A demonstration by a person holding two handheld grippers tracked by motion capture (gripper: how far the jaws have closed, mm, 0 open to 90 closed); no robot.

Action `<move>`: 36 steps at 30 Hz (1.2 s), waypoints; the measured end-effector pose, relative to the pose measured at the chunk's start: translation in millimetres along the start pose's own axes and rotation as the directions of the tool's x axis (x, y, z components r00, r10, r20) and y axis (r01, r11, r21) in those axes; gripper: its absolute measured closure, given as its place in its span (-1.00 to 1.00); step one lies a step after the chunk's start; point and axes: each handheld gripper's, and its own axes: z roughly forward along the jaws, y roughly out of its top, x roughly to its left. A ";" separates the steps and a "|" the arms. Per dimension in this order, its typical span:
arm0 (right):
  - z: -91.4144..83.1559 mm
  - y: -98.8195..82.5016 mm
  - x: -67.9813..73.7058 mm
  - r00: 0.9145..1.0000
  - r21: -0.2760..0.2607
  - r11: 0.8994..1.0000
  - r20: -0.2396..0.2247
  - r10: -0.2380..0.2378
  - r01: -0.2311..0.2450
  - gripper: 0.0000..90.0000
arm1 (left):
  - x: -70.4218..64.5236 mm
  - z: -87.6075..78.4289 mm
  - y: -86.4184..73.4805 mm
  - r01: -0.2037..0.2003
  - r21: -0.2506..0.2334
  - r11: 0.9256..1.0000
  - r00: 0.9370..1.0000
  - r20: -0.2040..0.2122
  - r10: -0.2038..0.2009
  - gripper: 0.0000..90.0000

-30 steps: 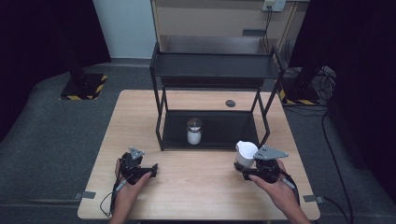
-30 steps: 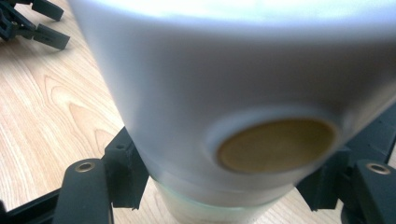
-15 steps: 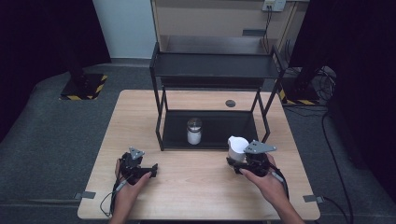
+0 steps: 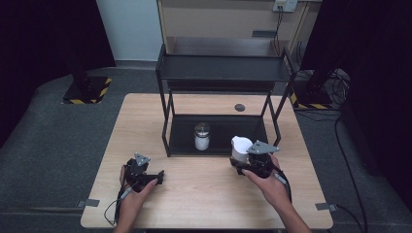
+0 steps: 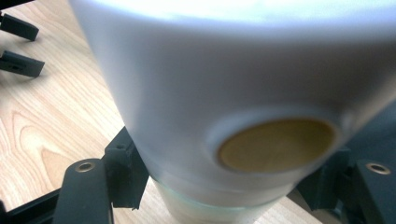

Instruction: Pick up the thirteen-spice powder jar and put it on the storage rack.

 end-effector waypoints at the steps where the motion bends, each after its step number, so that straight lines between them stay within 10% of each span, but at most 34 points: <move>1: 0.8 0.8 -0.2 1.000 -0.002 1.000 0.001 -0.003 0.003 -0.31 | 0.0 0.0 0.0 0.000 0.000 1.000 1.000 0.000 0.000 -1.00; 36: 29.5 15.9 -6.8 0.996 -0.023 0.999 0.077 0.042 -0.040 -0.31 | -0.6 -0.2 -0.3 -0.002 -0.001 1.000 1.000 0.000 0.002 -1.00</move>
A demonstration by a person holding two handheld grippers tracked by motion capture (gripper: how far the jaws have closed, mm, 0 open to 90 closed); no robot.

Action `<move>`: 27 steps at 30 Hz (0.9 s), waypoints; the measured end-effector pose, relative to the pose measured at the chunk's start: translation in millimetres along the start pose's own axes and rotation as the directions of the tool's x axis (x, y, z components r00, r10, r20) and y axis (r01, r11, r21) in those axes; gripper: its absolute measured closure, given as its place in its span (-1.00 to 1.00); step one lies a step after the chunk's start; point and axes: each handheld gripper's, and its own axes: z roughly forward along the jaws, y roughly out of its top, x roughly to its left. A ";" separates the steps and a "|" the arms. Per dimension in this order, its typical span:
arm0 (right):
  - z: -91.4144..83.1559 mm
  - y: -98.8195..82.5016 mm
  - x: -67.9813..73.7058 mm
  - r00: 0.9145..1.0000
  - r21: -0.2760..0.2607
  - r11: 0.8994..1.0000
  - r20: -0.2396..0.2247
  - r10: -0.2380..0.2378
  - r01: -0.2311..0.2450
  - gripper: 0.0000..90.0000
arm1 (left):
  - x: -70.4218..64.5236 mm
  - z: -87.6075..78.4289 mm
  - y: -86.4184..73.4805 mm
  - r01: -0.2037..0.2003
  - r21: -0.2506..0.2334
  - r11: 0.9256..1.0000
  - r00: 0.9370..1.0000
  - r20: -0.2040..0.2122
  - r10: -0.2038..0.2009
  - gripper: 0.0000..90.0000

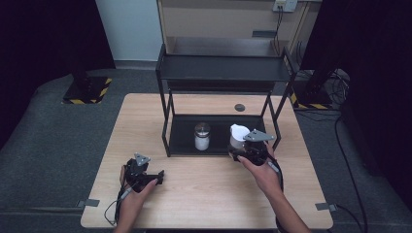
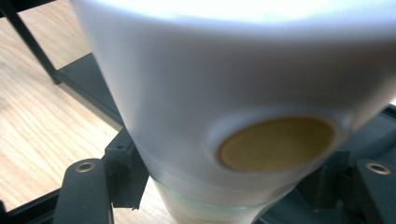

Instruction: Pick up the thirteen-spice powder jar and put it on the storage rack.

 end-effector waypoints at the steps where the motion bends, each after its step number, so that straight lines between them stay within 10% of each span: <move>1: 1.4 0.6 -0.1 1.000 0.002 1.000 0.005 -0.005 0.005 -0.31 | 0.0 0.0 -0.1 0.000 0.000 1.000 1.000 0.000 0.000 -1.00; 27: 36.6 6.1 -12.3 0.997 0.006 1.000 0.074 0.026 -0.027 -0.31 | -1.2 -0.6 -0.8 -0.006 -0.001 1.000 1.000 0.005 0.006 -1.00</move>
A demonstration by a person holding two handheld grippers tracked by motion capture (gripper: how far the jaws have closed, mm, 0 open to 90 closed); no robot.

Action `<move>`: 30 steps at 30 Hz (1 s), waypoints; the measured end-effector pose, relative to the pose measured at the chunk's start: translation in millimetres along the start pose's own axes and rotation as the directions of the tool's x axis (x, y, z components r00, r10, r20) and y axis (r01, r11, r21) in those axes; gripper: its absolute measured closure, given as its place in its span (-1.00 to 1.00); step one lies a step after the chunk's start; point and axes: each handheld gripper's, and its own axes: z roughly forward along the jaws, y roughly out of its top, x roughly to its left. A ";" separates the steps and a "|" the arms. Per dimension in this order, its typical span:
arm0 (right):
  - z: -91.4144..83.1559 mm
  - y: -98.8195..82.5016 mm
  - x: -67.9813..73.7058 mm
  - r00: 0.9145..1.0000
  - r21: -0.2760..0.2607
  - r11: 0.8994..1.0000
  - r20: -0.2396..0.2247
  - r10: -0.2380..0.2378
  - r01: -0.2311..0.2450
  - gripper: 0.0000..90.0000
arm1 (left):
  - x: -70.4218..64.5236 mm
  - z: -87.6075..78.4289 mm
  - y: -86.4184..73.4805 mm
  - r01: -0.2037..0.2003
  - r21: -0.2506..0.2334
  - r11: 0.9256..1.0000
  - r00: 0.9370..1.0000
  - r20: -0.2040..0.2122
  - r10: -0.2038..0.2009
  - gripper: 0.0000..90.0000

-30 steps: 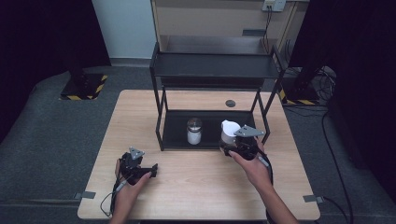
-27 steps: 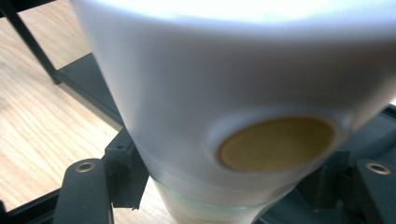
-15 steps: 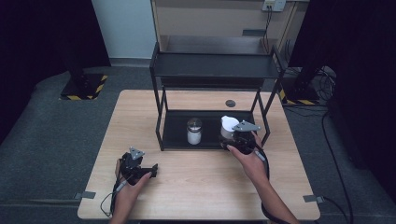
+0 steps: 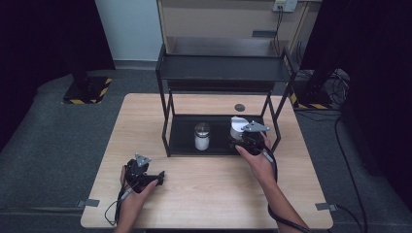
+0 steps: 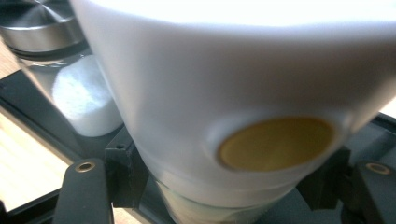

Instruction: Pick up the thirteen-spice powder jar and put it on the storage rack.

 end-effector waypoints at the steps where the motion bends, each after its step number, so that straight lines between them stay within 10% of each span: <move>1: 1.3 -0.8 0.2 1.000 0.000 1.000 0.007 -0.002 0.002 -0.31 | 0.0 0.0 0.0 0.000 0.000 1.000 1.000 0.000 0.000 -1.00; 30: 16.6 -14.9 1.0 0.999 0.004 1.000 0.032 0.027 -0.028 -0.31 | 0.1 0.0 0.0 0.000 0.000 1.000 1.000 0.002 0.000 -1.00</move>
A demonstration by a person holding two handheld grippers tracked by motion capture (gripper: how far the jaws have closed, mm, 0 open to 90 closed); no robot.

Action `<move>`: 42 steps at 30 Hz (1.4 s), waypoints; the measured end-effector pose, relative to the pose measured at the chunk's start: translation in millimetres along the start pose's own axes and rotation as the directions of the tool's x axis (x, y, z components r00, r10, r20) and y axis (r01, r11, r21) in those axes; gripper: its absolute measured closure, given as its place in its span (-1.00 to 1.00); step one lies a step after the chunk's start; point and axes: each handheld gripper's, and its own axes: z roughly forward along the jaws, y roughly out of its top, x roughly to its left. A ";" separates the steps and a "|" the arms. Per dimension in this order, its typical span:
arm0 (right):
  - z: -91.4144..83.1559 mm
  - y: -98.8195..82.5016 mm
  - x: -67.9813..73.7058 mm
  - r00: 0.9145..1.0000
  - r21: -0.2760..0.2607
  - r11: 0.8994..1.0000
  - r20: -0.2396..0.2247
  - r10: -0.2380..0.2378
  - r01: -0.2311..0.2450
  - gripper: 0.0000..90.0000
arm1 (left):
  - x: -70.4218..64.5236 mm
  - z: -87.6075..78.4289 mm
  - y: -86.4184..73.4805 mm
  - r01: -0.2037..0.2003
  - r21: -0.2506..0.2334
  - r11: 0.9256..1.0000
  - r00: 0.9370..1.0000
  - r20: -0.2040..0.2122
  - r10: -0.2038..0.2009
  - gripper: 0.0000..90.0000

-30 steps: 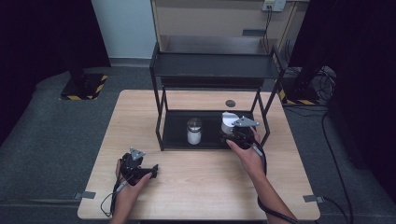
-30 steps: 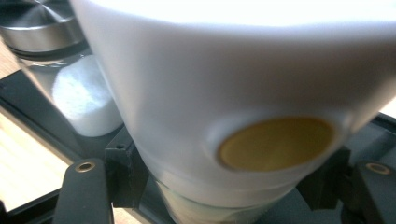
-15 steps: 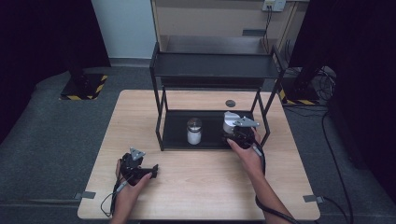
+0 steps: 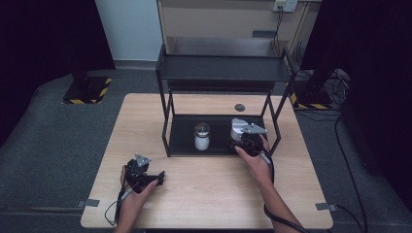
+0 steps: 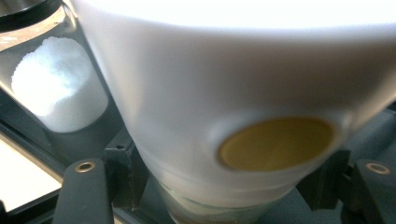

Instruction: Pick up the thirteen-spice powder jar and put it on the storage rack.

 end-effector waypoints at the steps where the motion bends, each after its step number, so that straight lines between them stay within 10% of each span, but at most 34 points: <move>1: 0.1 0.1 -0.4 1.000 0.001 1.000 -0.001 0.001 -0.001 -0.31 | 0.0 0.0 0.0 0.000 0.000 1.000 1.000 0.000 0.000 -1.00; 42: -1.1 -10.7 0.5 1.000 -0.045 0.999 -0.008 0.023 -0.023 -0.45 | 0.0 -0.1 -0.1 -0.003 0.000 1.000 1.000 0.002 0.003 -1.00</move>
